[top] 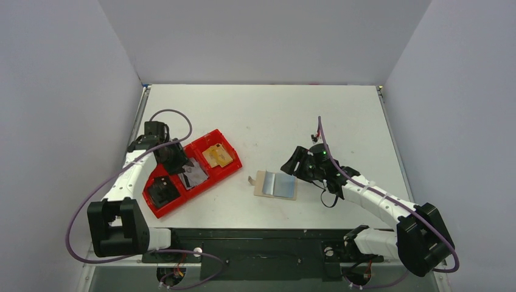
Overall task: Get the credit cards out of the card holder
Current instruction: Place the credit card in the storage box, then close the card holder at the center of the board.
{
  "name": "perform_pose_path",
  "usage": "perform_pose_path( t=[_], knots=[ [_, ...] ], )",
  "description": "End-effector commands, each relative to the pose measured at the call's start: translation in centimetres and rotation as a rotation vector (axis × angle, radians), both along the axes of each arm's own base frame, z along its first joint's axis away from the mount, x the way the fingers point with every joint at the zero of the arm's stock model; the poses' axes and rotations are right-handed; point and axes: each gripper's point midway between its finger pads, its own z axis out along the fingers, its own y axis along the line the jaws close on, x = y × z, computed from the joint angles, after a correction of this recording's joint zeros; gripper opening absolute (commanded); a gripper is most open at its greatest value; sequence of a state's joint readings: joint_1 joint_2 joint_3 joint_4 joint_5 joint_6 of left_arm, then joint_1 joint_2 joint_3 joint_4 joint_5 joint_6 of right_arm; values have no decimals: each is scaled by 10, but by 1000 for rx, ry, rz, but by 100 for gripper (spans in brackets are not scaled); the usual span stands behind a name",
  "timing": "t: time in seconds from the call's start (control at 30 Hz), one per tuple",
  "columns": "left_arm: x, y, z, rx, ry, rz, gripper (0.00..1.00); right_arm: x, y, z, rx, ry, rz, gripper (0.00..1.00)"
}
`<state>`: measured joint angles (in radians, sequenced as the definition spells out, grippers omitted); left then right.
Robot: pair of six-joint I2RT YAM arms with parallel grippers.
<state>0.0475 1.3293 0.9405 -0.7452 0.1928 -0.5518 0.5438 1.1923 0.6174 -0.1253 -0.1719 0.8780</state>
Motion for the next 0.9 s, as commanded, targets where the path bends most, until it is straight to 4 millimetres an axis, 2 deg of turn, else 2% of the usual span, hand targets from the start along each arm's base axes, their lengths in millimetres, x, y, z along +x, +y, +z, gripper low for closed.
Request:
perform_pose_path(
  t=[0.0,0.1,0.17,0.23,0.37,0.47,0.67,0.77,0.87],
  knots=[
    [14,22,27,111,-98,28,42,9,-1,12,0,-46,-15,55],
    [16,27,42,156,-136,31,46,9,-4,11,-10,-45,-20,55],
    [16,22,51,167,-157,7,48,7,-6,10,-18,-43,-22,55],
    [17,5,61,168,-186,-46,48,6,-8,8,-28,-39,-28,55],
    [22,-47,78,148,-251,-185,48,3,-14,2,-47,-25,-44,55],
    [18,-98,86,110,-286,-322,49,1,-19,-1,-57,-21,-62,55],
    [8,-171,69,82,-272,-513,49,-6,-29,-8,-85,-8,-87,55],
    [4,-197,51,88,-246,-580,49,-9,-33,-11,-94,-2,-97,55],
    [1,-213,37,93,-226,-627,49,-12,-35,-14,-100,5,-103,55]
  ],
)
